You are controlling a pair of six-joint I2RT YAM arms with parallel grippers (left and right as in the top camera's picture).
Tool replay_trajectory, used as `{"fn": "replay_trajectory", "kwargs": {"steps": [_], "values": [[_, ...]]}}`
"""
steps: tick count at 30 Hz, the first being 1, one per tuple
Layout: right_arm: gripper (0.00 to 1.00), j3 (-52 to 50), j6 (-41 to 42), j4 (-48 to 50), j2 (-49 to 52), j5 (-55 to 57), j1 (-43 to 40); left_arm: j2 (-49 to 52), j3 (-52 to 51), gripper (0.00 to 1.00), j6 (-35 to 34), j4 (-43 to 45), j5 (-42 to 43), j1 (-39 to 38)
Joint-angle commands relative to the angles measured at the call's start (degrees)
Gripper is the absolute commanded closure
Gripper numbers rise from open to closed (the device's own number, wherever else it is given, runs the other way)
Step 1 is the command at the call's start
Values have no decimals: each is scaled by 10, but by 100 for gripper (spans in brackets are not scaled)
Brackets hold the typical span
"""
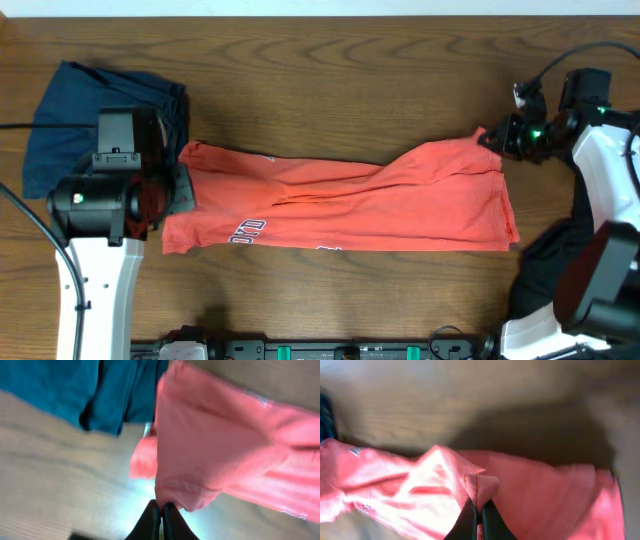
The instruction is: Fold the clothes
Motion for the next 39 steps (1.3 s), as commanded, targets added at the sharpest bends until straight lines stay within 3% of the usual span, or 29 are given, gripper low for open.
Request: {"fn": "replay_trajectory", "kwargs": {"steps": [1, 4, 10, 17, 20, 23, 26, 32, 36, 39], "values": [[99, 7, 43, -57, -31, 142, -18, 7, 12, 94, 2, -31, -6, 4], [99, 6, 73, -107, -30, 223, -19, 13, 10, 94, 2, -48, -34, 4], [97, -7, 73, -137, -24, 256, -18, 25, 10, 94, 0, -55, -64, 4], [85, -17, 75, -135, -24, 261, -18, 46, 9, 94, 0, -55, -64, 4], [67, -17, 74, -135, -24, 263, -18, 54, 9, 83, 0, -55, -63, 4], [63, -17, 73, -120, -24, 262, -18, 56, 9, 63, 0, -54, -49, 4], [62, -17, 61, -92, -24, 214, -18, 56, 9, 58, 0, -50, -25, 4], [62, -17, -52, -42, -24, -16, -15, 56, 1, 57, 0, -47, 57, 4], [61, -17, -52, -34, -24, -35, -2, 57, -48, 57, 0, -34, 56, 4], [61, -17, -52, -35, -24, -35, 14, 57, -120, 57, -31, 24, 55, 9]]}}
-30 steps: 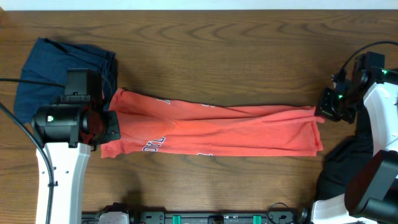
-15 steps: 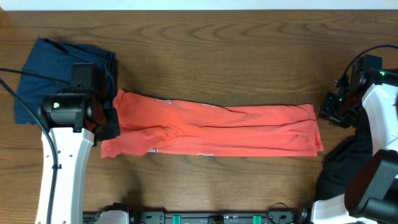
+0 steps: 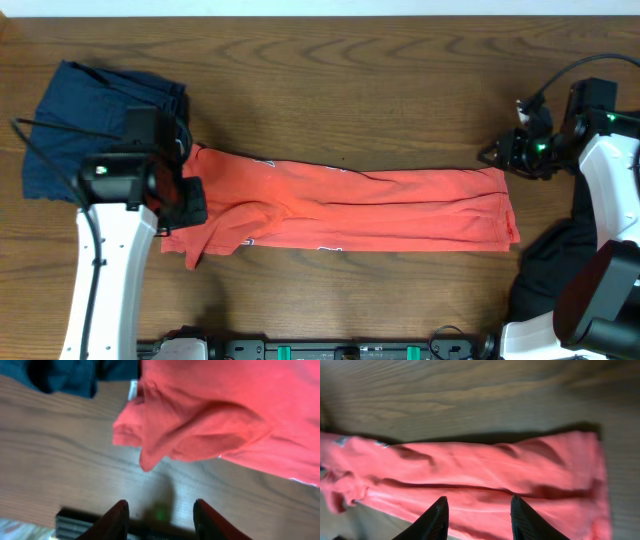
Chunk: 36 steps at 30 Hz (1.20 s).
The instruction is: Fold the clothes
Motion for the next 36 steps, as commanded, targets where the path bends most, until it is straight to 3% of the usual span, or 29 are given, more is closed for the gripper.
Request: {"fn": "replay_trajectory", "kwargs": {"steps": [1, 4, 9, 18, 29, 31, 33, 36], "values": [[60, -3, -21, 0, 2, -43, 22, 4, -76, 56, -45, 40, 13, 10], [60, -3, -20, 0, 2, -32, 33, 10, -146, 56, -80, 95, 37, 16], [59, -4, -5, 7, 2, 19, 47, 21, -227, 61, -90, 159, 163, 14], [59, -4, 5, 15, 2, 33, 49, 26, -337, 62, -103, 312, 121, 14], [61, -4, 5, 17, 2, 35, 49, 56, -378, 63, -102, 386, 91, 14], [61, -4, 5, 17, 2, 35, 49, 61, -378, 71, -99, 391, 89, 14], [61, -4, 5, 17, 2, 35, 49, 63, -378, 90, -99, 389, 96, 14], [62, -4, 5, 17, 2, 35, 49, 61, -377, 94, -101, 376, 158, 14]]}}
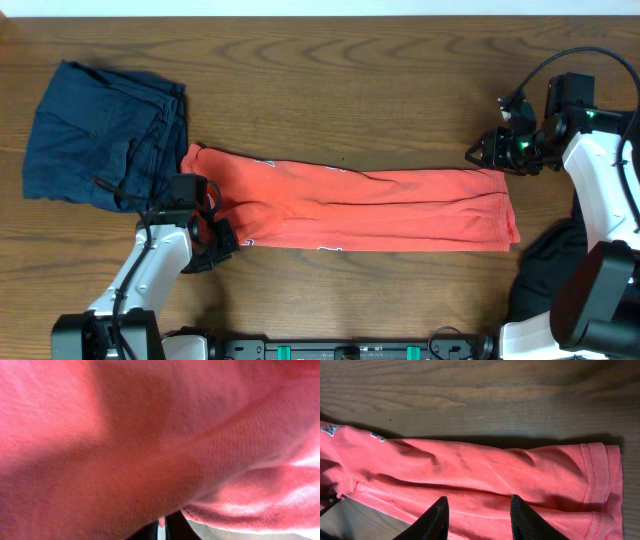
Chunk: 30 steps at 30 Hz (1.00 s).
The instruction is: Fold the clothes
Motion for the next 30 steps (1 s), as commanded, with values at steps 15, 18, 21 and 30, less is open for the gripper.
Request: {"fn": "replay_trajectory", "kwargs": {"steps": [15, 18, 21, 30], "values": [[62, -2, 6, 5, 2, 2, 5, 3, 137, 94, -5, -162, 83, -3], [62, -2, 6, 5, 2, 2, 5, 3, 145, 94, -5, -127, 83, -14], [62, -2, 6, 7, 2, 2, 5, 3, 144, 94, -5, -70, 83, -33], [62, -2, 6, 11, 2, 2, 5, 7, 138, 94, 59, 94, 12, -110]]}}
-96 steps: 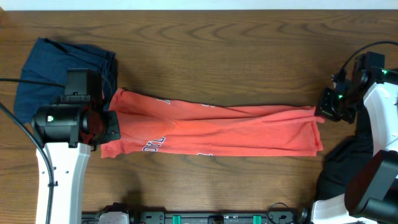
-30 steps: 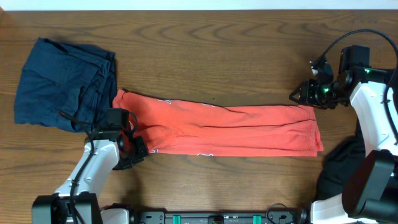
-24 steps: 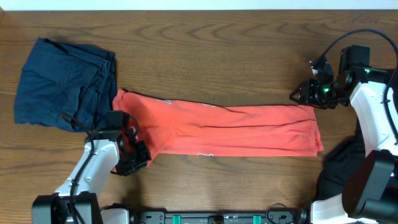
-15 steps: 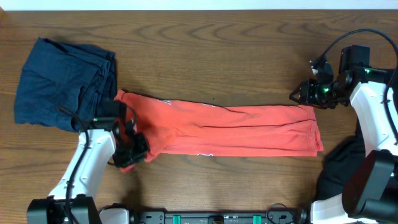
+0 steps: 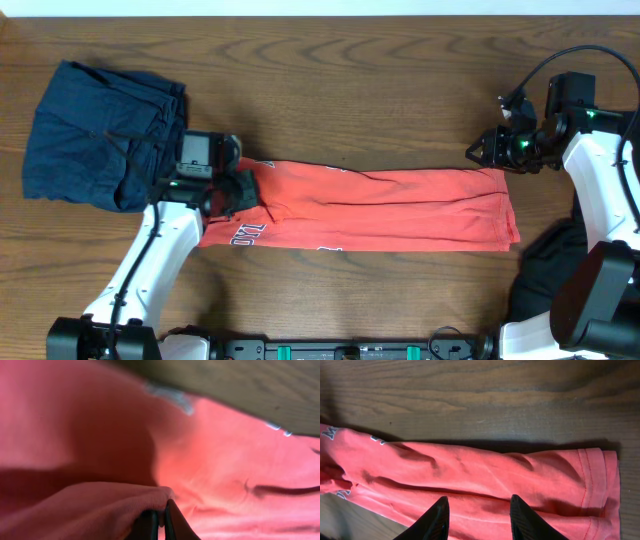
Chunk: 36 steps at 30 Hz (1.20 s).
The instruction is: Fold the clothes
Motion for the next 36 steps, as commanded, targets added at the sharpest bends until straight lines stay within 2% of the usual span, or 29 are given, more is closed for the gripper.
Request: {"fn": "replay_trajectory", "kwargs": {"steps": [1, 4, 5, 7, 8, 13, 16, 18, 22, 24, 27, 29, 32, 35, 36], "values": [[62, -2, 6, 1, 2, 2, 5, 6, 2, 94, 37, 26, -43, -25], [62, -2, 6, 1, 2, 2, 5, 21, 2, 91, 39, 44, -43, -40], [62, -2, 6, 1, 2, 2, 5, 24, 2, 85, 39, 47, -43, -43], [62, -2, 6, 1, 2, 2, 5, 34, 2, 46, 39, 50, -43, -46], [62, -2, 6, 1, 2, 1, 5, 36, 2, 34, 39, 50, -43, -45], [62, -2, 6, 0, 2, 2, 5, 27, 2, 34, 39, 41, -43, -45], [61, -2, 6, 0, 2, 2, 5, 12, 3, 38, 39, 37, -48, -45], [61, -2, 6, 1, 2, 2, 5, 2, 3, 50, 40, 34, -71, -45], [60, -2, 6, 2, 2, 2, 5, 0, 3, 67, 42, 34, -117, -45], [60, -2, 6, 3, 2, 2, 5, 3, 3, 70, 43, 33, -137, -45], [60, -2, 6, 3, 2, 2, 5, 15, 3, 69, 55, 19, -139, -45], [60, -2, 6, 1, 2, 1, 5, 24, 3, 51, 55, -4, -139, -45], [60, -2, 6, 1, 2, 2, 5, 33, 3, 50, 55, -38, -152, -45], [60, -2, 6, 1, 2, 1, 5, 36, 3, 50, 54, -65, -218, -43], [60, -2, 6, 1, 2, 1, 5, 36, 3, 47, 54, -67, -239, -40]]}}
